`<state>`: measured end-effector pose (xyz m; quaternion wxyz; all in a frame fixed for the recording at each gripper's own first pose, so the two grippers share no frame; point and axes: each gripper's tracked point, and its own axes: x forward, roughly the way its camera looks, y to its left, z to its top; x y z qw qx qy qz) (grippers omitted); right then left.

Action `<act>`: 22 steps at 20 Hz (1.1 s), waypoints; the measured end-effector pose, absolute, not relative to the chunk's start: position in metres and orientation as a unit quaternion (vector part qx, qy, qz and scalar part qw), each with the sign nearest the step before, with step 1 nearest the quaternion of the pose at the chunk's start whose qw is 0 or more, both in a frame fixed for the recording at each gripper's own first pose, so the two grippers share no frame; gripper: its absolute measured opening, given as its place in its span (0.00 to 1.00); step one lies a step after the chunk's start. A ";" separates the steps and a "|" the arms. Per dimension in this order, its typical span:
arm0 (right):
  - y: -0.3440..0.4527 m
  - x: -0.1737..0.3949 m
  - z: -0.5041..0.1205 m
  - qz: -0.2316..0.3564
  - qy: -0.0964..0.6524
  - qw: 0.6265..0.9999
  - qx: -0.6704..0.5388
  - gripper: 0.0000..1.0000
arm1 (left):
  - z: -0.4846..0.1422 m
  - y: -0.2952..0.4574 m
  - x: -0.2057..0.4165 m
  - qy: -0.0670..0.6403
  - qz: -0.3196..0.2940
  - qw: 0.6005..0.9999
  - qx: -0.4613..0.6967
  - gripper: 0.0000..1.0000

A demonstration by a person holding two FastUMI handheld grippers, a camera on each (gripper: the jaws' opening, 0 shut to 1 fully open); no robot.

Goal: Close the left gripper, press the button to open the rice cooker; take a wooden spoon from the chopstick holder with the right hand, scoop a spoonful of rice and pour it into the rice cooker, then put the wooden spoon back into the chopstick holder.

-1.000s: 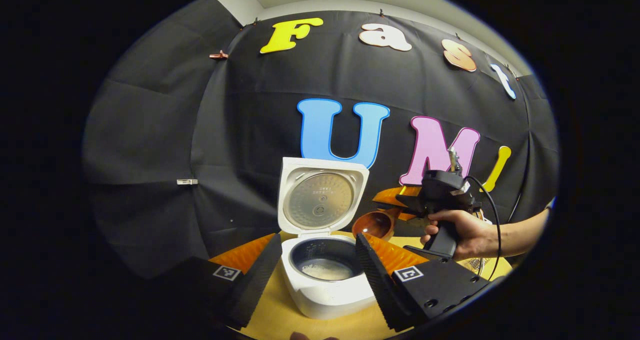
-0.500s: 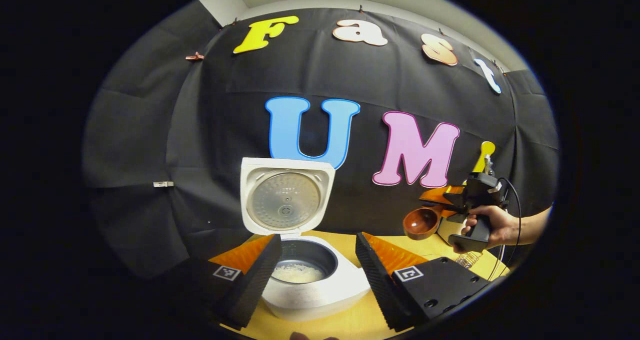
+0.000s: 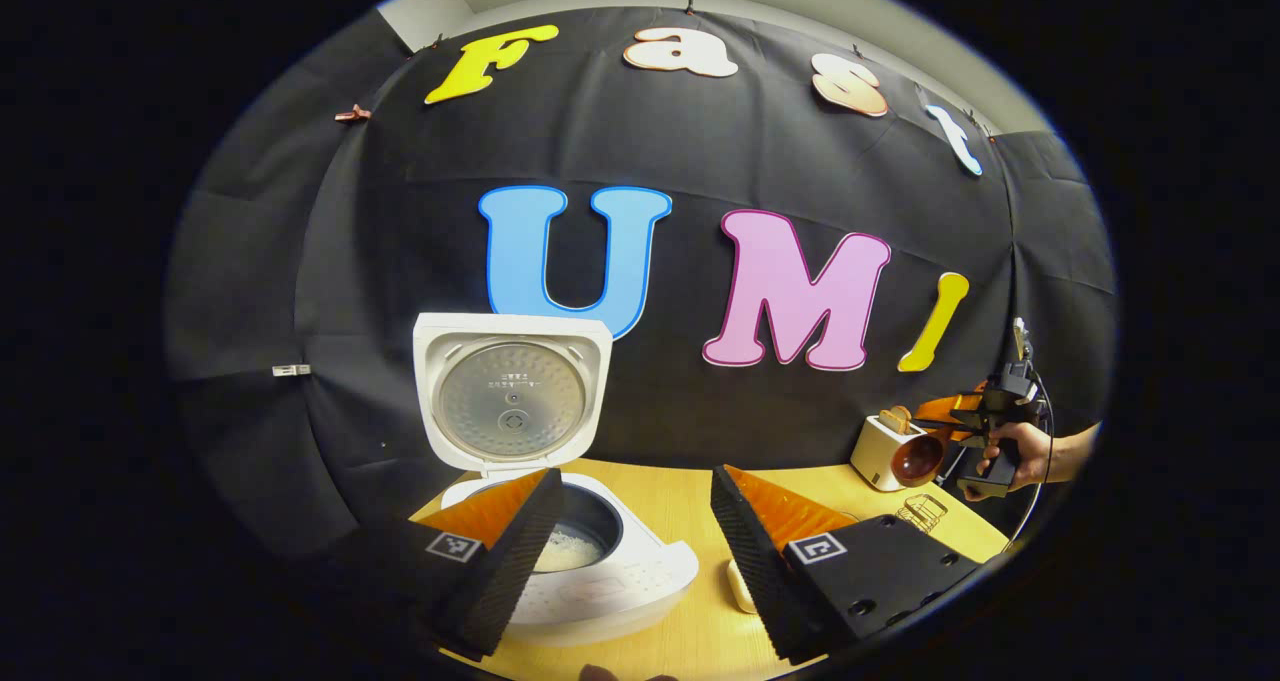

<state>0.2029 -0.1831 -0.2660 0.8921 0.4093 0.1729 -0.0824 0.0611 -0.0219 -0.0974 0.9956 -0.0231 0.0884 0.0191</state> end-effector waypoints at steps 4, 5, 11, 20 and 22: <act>-0.231 0.187 -0.310 -0.104 0.212 0.911 0.339 0.22 | -0.100 -0.043 0.070 0.097 0.011 0.995 -0.018 0.96; -0.236 0.185 -0.318 -0.108 0.219 0.910 0.335 0.22 | -0.100 -0.048 0.072 0.099 0.011 0.995 -0.016 0.95; -0.263 0.185 -0.363 -0.124 0.244 0.911 0.308 0.22 | -0.100 -0.069 0.078 0.110 0.016 0.994 -0.010 0.95; -0.254 0.183 -0.434 -0.094 0.308 0.910 0.260 0.10 | -0.101 -0.070 0.062 0.132 0.038 0.990 0.011 0.95; -0.251 0.181 -0.449 -0.091 0.322 0.905 0.261 0.22 | -0.101 -0.068 0.058 0.135 0.042 0.990 0.021 0.95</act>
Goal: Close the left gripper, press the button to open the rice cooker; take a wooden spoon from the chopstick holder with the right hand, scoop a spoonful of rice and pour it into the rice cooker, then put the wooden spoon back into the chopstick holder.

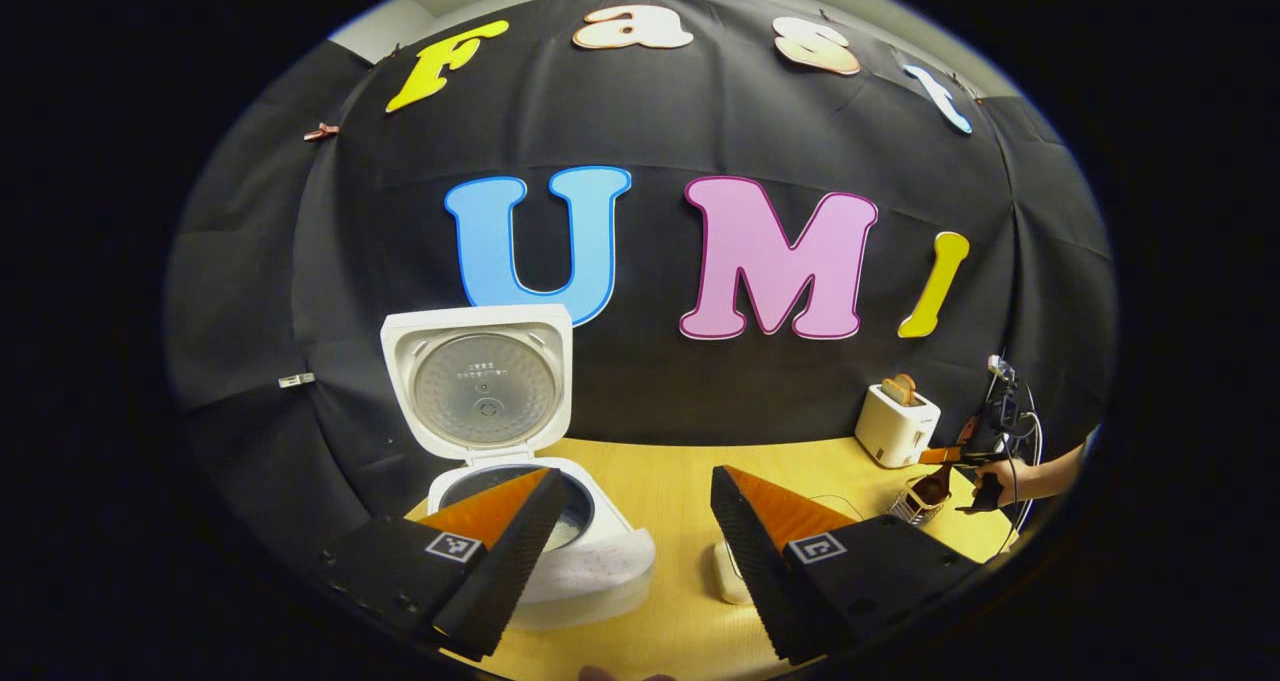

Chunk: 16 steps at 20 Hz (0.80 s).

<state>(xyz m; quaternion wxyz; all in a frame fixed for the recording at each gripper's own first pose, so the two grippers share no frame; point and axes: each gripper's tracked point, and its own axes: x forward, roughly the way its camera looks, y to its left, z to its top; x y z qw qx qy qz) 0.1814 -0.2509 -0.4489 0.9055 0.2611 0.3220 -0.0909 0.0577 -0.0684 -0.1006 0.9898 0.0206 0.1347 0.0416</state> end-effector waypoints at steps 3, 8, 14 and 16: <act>-0.247 0.179 -0.460 -0.084 0.331 0.906 0.251 0.22 | -0.099 -0.065 0.055 0.138 0.047 0.989 0.031 0.95; -0.254 0.182 -0.469 -0.094 0.328 0.902 0.263 0.07 | -0.105 -0.063 0.055 0.147 0.061 0.987 0.006 0.95; -0.268 0.172 -0.472 -0.115 0.338 0.896 0.266 0.68 | -0.105 -0.066 0.058 0.143 0.058 0.988 0.007 0.95; -0.277 0.169 -0.462 -0.127 0.327 0.898 0.266 0.78 | -0.105 -0.067 0.060 0.140 0.055 0.989 0.007 0.95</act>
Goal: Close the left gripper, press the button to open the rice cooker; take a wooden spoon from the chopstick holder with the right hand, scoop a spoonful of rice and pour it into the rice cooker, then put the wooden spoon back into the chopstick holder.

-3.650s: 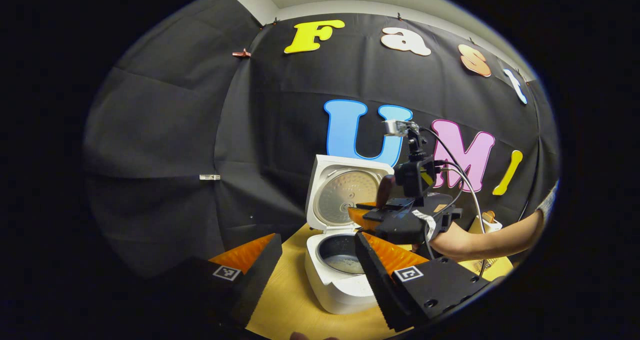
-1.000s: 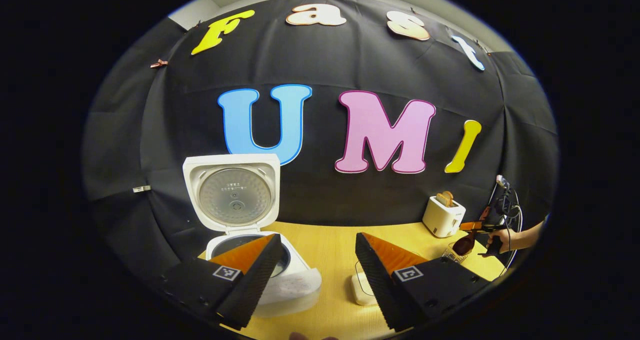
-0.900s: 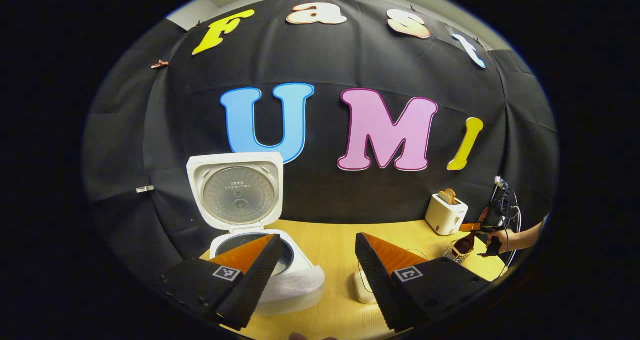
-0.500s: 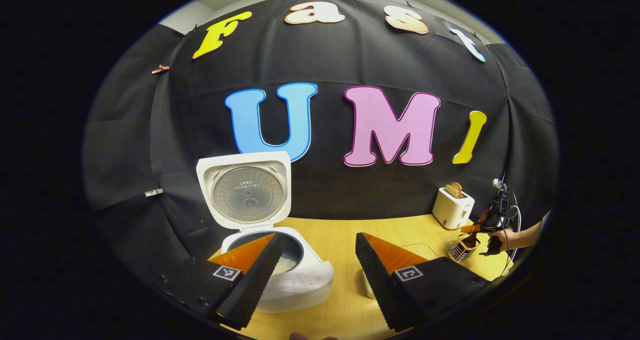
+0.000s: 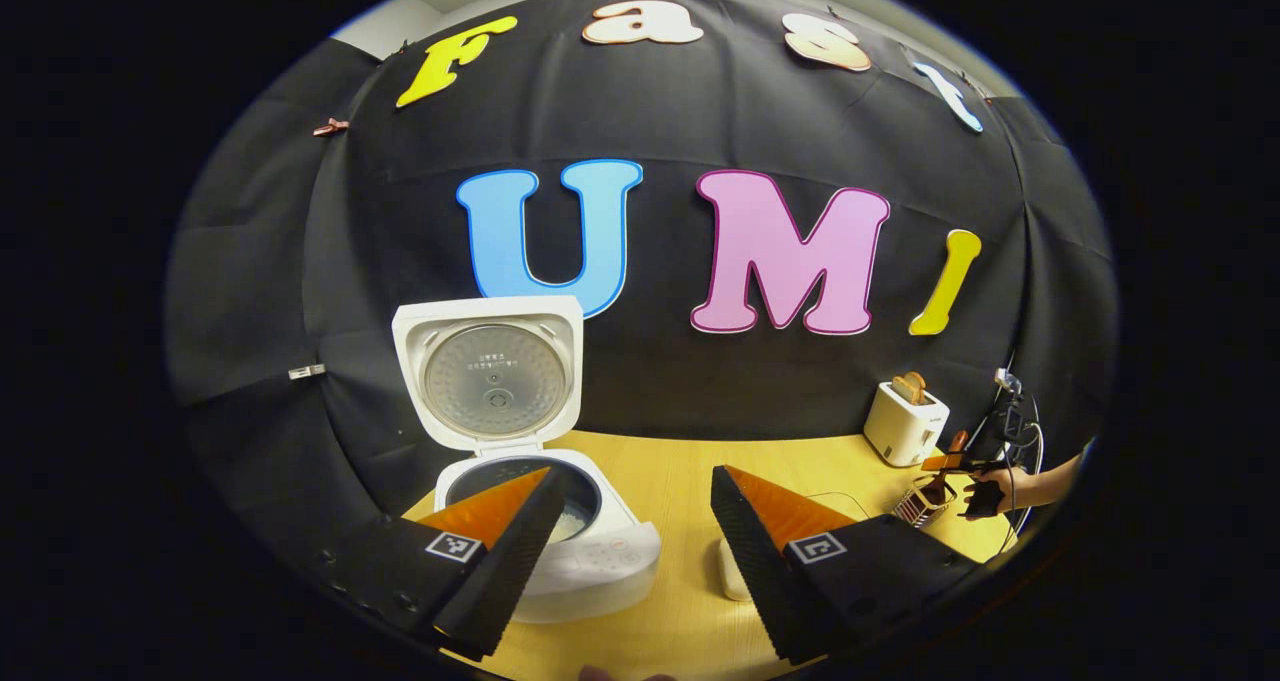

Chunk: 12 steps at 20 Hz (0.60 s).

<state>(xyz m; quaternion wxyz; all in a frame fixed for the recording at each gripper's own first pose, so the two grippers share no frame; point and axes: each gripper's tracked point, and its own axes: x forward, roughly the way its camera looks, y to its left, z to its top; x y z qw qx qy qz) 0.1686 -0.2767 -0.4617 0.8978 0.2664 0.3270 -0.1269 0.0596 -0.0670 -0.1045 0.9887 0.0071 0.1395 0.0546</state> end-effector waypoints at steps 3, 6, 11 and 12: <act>-0.283 0.160 -0.447 -0.140 0.314 0.896 0.281 0.82 | -0.100 -0.066 0.062 0.130 0.049 0.990 0.004 0.95; -0.288 0.144 -0.424 -0.153 0.298 0.898 0.285 0.85 | -0.093 -0.059 0.067 0.115 0.046 0.992 -0.001 0.95; -0.283 0.105 -0.381 -0.160 0.277 0.911 0.259 0.86 | -0.063 -0.024 0.090 0.072 0.055 0.996 -0.002 0.95; -0.280 0.097 -0.373 -0.158 0.274 0.915 0.251 0.85 | -0.052 -0.014 0.098 0.060 0.058 0.997 0.002 0.95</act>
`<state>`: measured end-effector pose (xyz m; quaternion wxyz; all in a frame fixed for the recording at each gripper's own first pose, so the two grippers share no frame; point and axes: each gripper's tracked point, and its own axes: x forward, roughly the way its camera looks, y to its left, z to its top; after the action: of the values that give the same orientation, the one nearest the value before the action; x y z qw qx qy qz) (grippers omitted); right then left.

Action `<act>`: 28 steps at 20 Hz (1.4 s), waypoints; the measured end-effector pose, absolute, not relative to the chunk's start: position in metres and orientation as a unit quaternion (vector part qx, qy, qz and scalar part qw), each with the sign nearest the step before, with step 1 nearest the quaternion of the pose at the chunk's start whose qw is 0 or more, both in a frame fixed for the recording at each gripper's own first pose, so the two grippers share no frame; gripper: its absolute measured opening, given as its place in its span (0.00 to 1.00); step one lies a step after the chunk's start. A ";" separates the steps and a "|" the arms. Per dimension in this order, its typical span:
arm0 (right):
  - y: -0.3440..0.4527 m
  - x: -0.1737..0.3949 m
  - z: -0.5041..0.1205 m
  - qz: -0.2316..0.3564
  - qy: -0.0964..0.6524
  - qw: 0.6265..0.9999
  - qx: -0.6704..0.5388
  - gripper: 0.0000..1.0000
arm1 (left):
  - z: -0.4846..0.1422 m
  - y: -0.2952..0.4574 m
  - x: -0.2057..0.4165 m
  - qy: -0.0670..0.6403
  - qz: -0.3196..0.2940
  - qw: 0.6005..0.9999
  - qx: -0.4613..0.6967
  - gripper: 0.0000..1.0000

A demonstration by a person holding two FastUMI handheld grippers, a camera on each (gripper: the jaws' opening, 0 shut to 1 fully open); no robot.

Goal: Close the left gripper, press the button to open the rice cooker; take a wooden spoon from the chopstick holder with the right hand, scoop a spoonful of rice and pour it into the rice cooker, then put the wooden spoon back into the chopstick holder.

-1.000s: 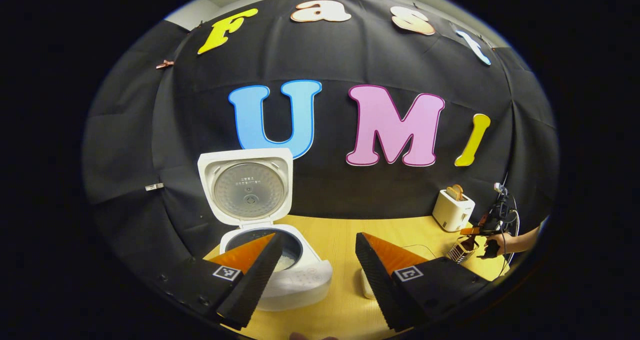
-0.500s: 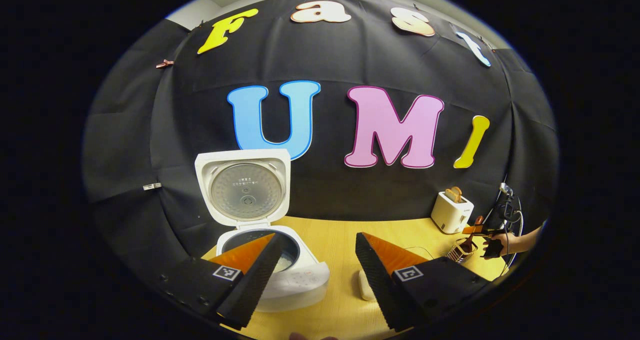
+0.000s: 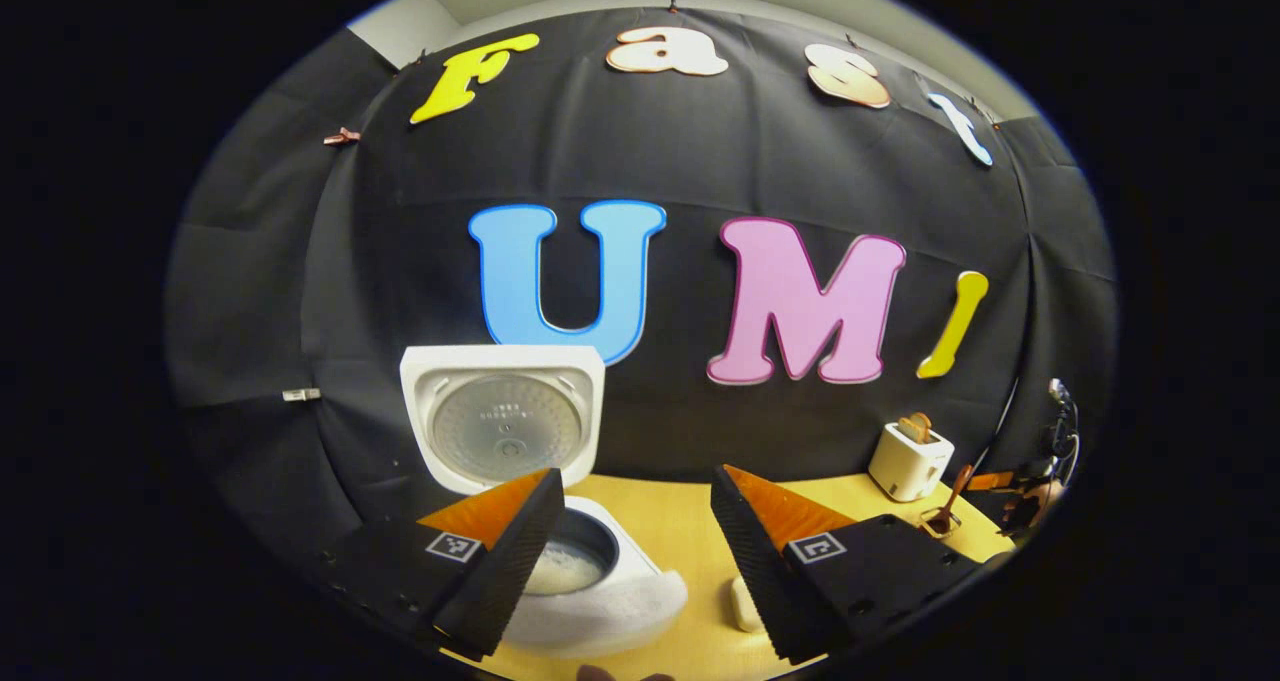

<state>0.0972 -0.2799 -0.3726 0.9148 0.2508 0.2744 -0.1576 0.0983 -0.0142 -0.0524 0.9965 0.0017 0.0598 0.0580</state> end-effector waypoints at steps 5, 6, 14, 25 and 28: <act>-0.257 0.051 -0.325 -0.139 0.261 0.936 0.192 0.85 | 0.020 0.068 0.170 -0.003 0.113 0.993 0.029 0.95; -0.253 0.045 -0.318 -0.136 0.259 0.939 0.182 0.85 | 0.030 0.078 0.181 -0.010 0.122 0.992 0.034 0.95; -0.223 0.003 -0.277 -0.114 0.250 0.955 0.115 0.85 | 0.026 0.140 0.269 0.002 0.177 0.983 0.053 0.95; -0.241 -0.012 -0.258 -0.137 0.237 0.957 0.097 0.85 | -0.039 0.161 0.280 0.106 0.197 0.974 0.026 0.96; -0.243 -0.011 -0.260 -0.139 0.234 0.957 0.100 0.85 | -0.047 0.142 0.254 0.107 0.182 0.977 0.032 0.98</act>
<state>-0.0114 -0.2432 -0.2603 0.9569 0.0995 0.2345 -0.1393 0.2540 0.1419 -0.0467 0.9769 0.0321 0.1068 0.1823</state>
